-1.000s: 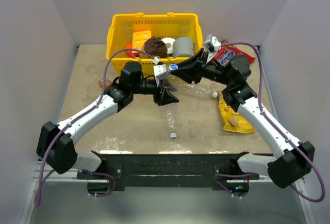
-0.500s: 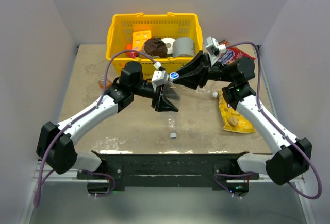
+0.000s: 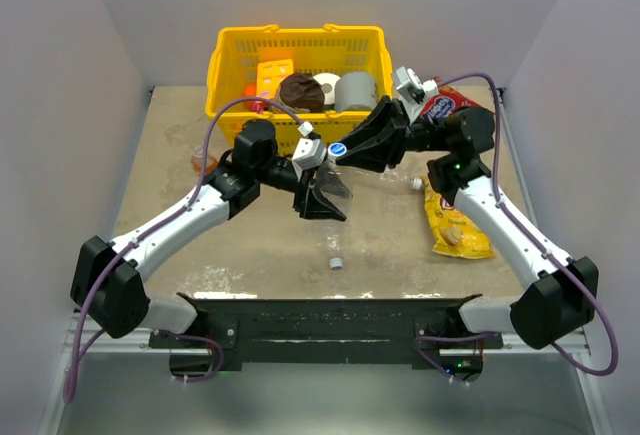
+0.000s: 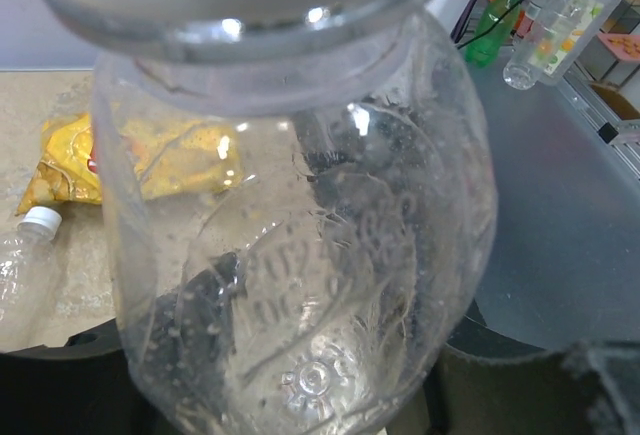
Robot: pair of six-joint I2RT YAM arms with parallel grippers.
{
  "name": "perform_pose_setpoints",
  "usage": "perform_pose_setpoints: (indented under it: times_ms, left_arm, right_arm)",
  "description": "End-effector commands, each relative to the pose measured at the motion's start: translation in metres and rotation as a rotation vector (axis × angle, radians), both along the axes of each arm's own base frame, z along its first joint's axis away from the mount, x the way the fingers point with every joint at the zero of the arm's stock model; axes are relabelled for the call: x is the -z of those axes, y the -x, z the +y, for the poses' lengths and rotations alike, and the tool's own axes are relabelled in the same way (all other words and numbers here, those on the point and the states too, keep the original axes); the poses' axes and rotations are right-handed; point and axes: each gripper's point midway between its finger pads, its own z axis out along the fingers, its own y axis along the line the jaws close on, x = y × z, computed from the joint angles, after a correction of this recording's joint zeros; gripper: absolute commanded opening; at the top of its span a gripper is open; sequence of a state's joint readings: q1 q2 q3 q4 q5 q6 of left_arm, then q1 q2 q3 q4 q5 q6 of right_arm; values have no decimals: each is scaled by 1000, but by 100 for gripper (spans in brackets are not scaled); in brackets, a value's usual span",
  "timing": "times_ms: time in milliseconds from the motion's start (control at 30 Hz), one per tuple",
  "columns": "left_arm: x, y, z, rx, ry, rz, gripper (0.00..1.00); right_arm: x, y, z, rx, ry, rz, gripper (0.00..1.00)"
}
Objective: Unscrew the bottle caps
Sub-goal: Unscrew the bottle cap from the plastic bottle.
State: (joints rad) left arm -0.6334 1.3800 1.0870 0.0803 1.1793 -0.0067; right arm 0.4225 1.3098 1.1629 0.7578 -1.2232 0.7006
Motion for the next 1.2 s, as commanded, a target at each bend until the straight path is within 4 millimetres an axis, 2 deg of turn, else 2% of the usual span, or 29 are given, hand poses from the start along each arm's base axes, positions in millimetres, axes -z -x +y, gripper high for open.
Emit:
perform_pose_setpoints:
  times_ms: [0, 167, 333, 367, 400, 500, 533, 633, 833, 900, 1000, 1033, 1133, 1167]
  left_arm:
    - [-18, 2, -4, 23, 32, -27, 20]
    - [-17, 4, -4, 36, 33, -25, 20]
    - [-15, -3, -5, -6, 26, -37, 20]
    - [-14, -5, -6, -16, 24, -41, 20]
    - [-14, -6, -5, -26, 21, -41, 20]
    - [-15, -13, -6, -81, 18, -55, 20]
    - [-15, -18, -6, -106, 18, -62, 19]
    - [-16, -22, -5, -140, 19, -73, 19]
    - [-16, -31, -4, -192, 17, -108, 19]
    - [-17, -38, -3, -239, 10, -116, 19]
    - [-17, -53, 0, -332, -5, -134, 19]
    - [-16, -57, 2, -359, -11, -134, 19]
    - [-13, -72, 6, -453, -25, -139, 19]
    - [-14, -75, 6, -472, -26, -135, 19]
  right_arm:
    - [-18, 15, -3, -64, 3, -70, 11]
    - [-18, 16, -3, -94, 22, -70, 11]
    - [-16, 17, -3, -106, 48, -65, 12]
    - [-11, 11, -2, -91, 62, -53, 14]
    - [-8, 9, -1, -79, 69, -47, 16]
    - [0, 1, -1, -39, 82, -30, 33]
    - [0, 2, -1, -34, 79, -30, 42]
    - [2, -1, -3, -15, 77, -12, 55]
    - [0, -5, -9, 37, 64, -3, 67]
    - [-2, -10, -13, 82, 52, 1, 75]
    - [-2, -21, -17, 177, 46, 17, 76]
    - [-1, -37, -19, 276, 43, 46, 76]
    - [-9, -67, -29, 486, -9, 87, 75]
    - [-12, -70, -30, 512, -25, 94, 75]
